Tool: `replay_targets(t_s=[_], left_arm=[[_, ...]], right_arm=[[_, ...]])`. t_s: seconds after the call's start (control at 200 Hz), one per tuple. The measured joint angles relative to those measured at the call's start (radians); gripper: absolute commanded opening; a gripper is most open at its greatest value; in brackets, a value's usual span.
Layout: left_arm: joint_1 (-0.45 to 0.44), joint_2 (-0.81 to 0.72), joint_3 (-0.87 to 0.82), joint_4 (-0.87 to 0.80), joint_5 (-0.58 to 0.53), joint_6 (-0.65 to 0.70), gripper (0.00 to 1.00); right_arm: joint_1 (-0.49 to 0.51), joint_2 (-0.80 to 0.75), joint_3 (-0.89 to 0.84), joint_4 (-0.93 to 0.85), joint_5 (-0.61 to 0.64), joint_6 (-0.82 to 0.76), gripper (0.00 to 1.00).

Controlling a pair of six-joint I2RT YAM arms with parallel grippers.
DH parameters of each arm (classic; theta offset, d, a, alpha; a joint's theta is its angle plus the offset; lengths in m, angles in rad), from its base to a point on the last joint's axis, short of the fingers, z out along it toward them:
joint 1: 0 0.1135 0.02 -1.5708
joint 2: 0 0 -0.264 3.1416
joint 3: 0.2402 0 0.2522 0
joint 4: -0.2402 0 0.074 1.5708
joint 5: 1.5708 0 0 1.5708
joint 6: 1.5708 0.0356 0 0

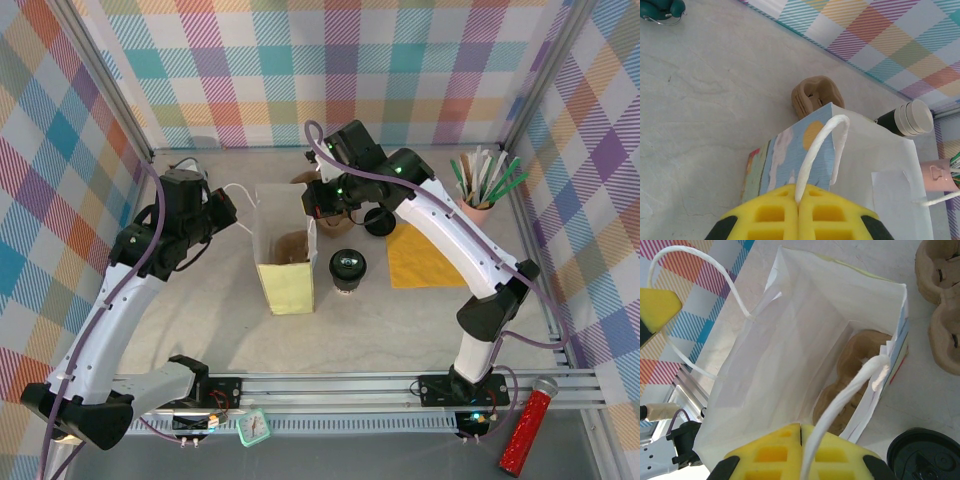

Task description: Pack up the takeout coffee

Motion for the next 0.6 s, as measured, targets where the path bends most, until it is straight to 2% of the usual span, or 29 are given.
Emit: replay_targets(t_s=[0.43,0.47,0.54,0.6], left_arm=[[0.0,0.011,0.0,0.012,0.008,0.0,0.02],[0.0,0.013,0.0,0.013,0.008,0.001,0.1],[0.0,0.014,0.0,0.013,0.01,0.003,0.36],[0.0,0.017,0.003,0.006,0.015,0.009,0.47]], right_arm=[[0.0,-0.003,-0.03,0.001,0.003,0.0,0.0],[0.0,-0.003,-0.035,0.001,0.003,0.0,0.0],[0.0,-0.003,-0.043,0.001,0.003,0.0,0.0],[0.0,-0.003,-0.048,0.001,0.003,0.0,0.0]])
